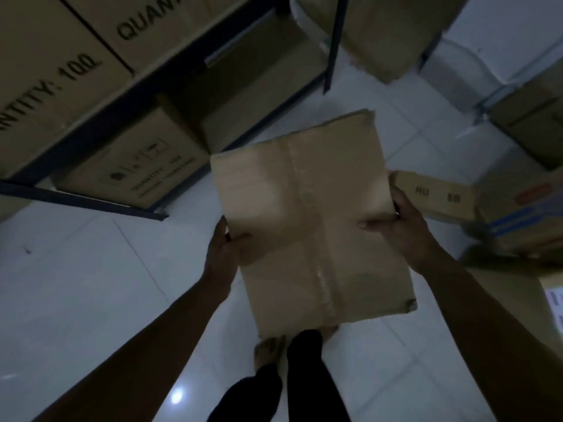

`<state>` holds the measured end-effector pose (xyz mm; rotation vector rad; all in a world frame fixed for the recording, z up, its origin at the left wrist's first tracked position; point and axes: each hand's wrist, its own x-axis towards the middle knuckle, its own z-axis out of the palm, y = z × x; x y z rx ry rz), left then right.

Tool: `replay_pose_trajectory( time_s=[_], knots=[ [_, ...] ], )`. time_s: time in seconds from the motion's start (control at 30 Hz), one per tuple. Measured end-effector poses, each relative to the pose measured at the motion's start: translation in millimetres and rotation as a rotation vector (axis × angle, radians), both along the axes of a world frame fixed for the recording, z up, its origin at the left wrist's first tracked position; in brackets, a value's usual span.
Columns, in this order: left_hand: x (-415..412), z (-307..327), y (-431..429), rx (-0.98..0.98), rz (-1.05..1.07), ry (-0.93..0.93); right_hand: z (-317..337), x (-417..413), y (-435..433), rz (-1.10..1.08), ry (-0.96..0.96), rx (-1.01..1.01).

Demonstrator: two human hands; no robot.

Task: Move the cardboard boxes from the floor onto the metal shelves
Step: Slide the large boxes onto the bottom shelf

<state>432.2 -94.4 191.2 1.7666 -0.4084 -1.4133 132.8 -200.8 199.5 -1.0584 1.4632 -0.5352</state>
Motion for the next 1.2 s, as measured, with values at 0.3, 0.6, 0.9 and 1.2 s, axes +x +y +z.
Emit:
replay_pose_trajectory(
  time_s=[0.3,0.6,0.9,1.2],
  knots=[
    [20,-19,-106,0.038,0.201,0.072,-15,62,-156,0.274,0.097,-0.171],
    [74,-37,-162,-0.097,0.196,-0.021,-28,126,-222,0.201,0.110,-0.139],
    [107,-55,-167,-0.213,0.303,-0.135,-33,181,-259,0.278,0.100,-0.177],
    [128,-72,-200,0.061,-0.138,-0.510,-36,203,-284,0.360,0.188,-0.214]
  ],
)
